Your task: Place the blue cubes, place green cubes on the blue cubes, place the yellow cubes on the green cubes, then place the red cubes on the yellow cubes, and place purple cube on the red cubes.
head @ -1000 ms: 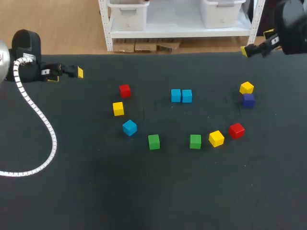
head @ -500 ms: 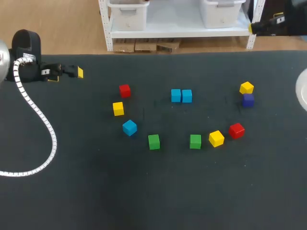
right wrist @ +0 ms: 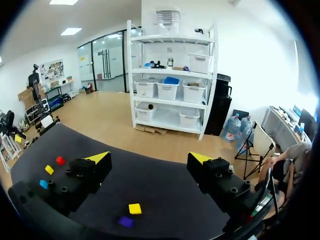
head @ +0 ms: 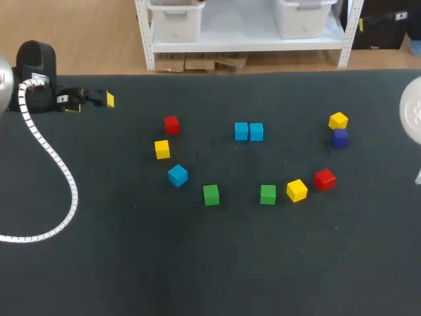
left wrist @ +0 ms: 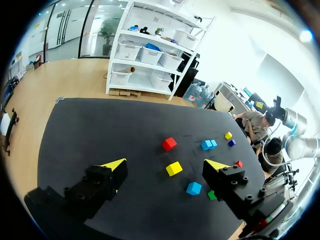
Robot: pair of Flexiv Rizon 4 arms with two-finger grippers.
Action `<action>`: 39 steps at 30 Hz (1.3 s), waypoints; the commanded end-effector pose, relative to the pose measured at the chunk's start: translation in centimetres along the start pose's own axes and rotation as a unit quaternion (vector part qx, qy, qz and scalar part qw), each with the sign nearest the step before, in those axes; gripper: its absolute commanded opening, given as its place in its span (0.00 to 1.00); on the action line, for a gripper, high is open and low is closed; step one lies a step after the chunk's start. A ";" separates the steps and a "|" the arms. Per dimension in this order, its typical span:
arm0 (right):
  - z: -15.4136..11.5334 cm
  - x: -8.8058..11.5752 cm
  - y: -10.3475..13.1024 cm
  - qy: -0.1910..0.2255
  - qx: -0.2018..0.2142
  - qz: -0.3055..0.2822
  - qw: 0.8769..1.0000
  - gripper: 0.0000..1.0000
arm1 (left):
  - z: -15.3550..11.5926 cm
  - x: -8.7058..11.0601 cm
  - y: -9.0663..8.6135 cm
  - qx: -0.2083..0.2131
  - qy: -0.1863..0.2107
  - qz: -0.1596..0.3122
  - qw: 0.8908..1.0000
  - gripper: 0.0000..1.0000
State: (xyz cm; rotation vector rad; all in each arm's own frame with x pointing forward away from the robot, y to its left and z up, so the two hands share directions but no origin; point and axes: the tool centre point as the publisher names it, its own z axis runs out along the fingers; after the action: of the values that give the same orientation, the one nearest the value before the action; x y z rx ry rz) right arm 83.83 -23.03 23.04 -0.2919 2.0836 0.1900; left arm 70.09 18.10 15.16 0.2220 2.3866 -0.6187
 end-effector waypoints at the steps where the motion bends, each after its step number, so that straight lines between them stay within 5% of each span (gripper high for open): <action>1: -0.3 -0.1 -0.7 0.001 0.032 0.000 0.999 1.00 | -0.1 0.2 0.3 0.006 -0.003 0.001 1.000 1.00; 32: -0.5 -0.1 -1.7 -0.001 0.018 0.007 1.000 1.00 | -0.1 0.2 0.3 0.006 -0.003 0.001 1.000 1.00; 36: -0.5 -0.1 -1.7 -0.001 0.018 0.007 1.000 1.00 | -2.7 -2.1 -1.1 -0.020 -0.019 0.061 0.998 1.00; 39: -0.5 -0.1 -1.7 -0.001 0.018 0.007 1.000 1.00 | -3.9 -3.4 -1.9 -0.062 0.011 0.104 0.993 1.00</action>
State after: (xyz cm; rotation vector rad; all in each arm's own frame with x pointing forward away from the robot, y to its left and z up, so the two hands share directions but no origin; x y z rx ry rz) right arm 83.95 -24.68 23.36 -0.2531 2.0845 0.1587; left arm 70.58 18.31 18.50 0.3829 2.2869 -0.5029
